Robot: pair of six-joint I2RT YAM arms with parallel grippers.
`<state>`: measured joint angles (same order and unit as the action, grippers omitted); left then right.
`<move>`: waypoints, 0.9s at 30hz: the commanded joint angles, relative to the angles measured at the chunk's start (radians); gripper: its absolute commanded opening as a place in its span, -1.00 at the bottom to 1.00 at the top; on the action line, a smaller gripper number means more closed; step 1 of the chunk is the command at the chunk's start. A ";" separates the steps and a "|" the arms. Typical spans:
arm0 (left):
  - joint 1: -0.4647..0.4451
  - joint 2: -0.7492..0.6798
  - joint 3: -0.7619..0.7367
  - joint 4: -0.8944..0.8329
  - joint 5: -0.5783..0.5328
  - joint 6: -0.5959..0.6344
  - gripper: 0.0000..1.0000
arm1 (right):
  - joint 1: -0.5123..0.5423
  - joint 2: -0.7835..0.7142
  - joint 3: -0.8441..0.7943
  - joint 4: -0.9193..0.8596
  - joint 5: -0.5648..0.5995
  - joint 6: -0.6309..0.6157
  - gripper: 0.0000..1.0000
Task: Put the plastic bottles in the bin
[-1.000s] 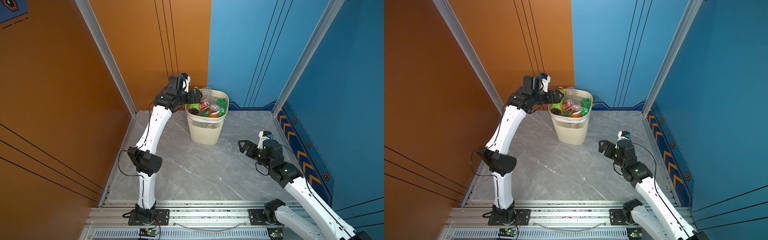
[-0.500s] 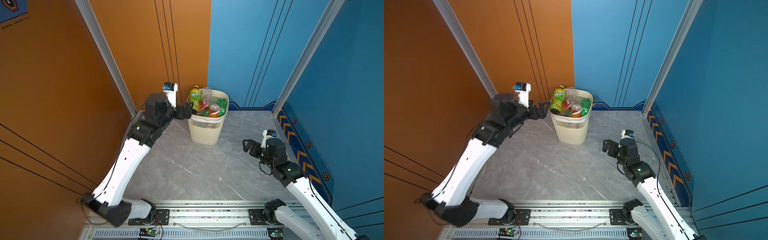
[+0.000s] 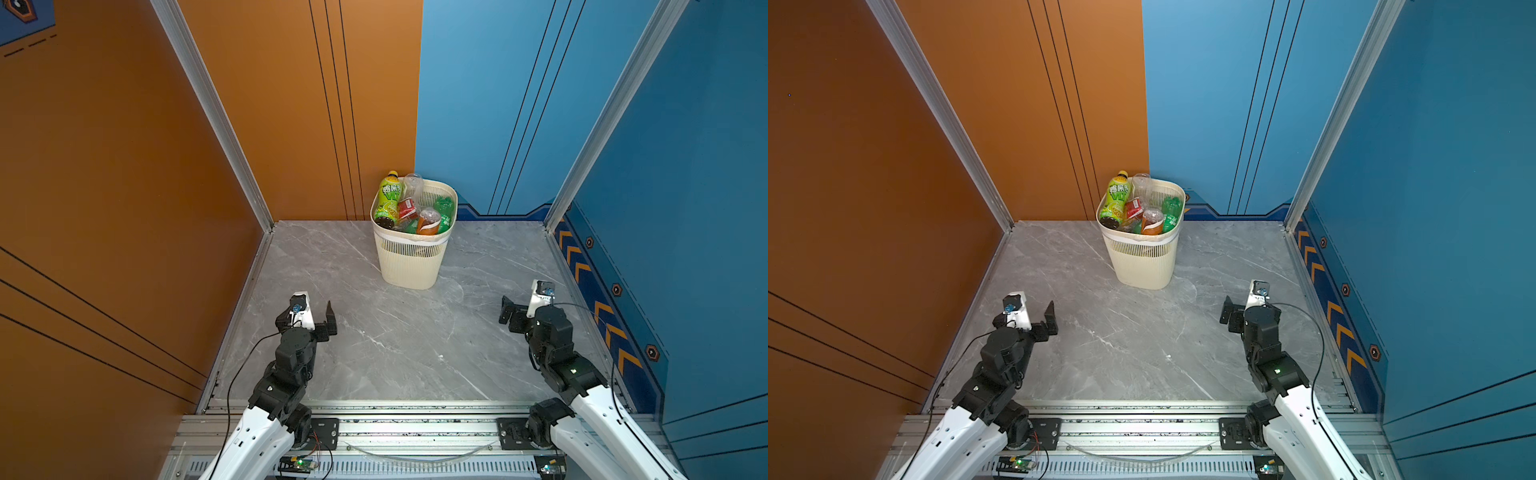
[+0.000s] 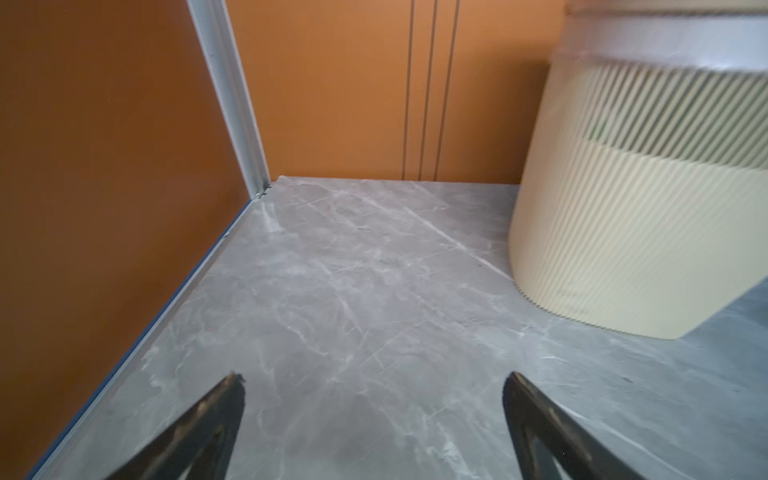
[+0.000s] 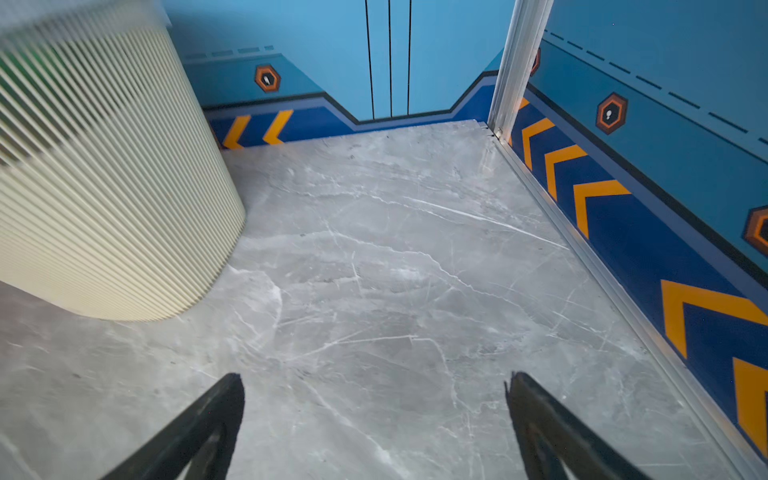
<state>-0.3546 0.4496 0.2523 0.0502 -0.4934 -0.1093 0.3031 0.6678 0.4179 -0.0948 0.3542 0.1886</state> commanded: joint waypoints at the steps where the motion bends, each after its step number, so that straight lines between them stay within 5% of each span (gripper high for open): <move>1: 0.085 0.049 -0.069 0.162 0.005 0.027 0.95 | -0.005 0.091 -0.089 0.366 0.081 -0.166 1.00; 6: 0.289 0.271 -0.174 0.478 0.186 -0.023 0.95 | -0.090 0.347 -0.168 0.761 -0.010 -0.212 1.00; 10: 0.406 0.566 -0.106 0.628 0.352 -0.028 0.96 | -0.189 0.583 -0.188 0.992 -0.127 -0.202 0.99; 14: 0.391 0.866 -0.013 0.867 0.372 0.025 0.95 | -0.242 0.770 -0.176 1.134 -0.240 -0.183 0.99; 18: 0.355 1.102 0.085 0.925 0.385 0.086 0.96 | -0.237 0.878 -0.135 1.180 -0.262 -0.194 0.99; 20: 0.344 1.104 0.088 0.940 0.376 0.098 0.95 | -0.242 0.846 -0.092 1.034 -0.275 -0.198 0.99; 27: 0.342 1.108 0.121 0.873 0.351 0.092 0.95 | -0.246 0.868 -0.053 1.004 -0.218 -0.167 0.99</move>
<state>-0.0078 1.5566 0.3450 0.9295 -0.1490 -0.0402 0.0650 1.5326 0.3393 0.9409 0.1200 0.0074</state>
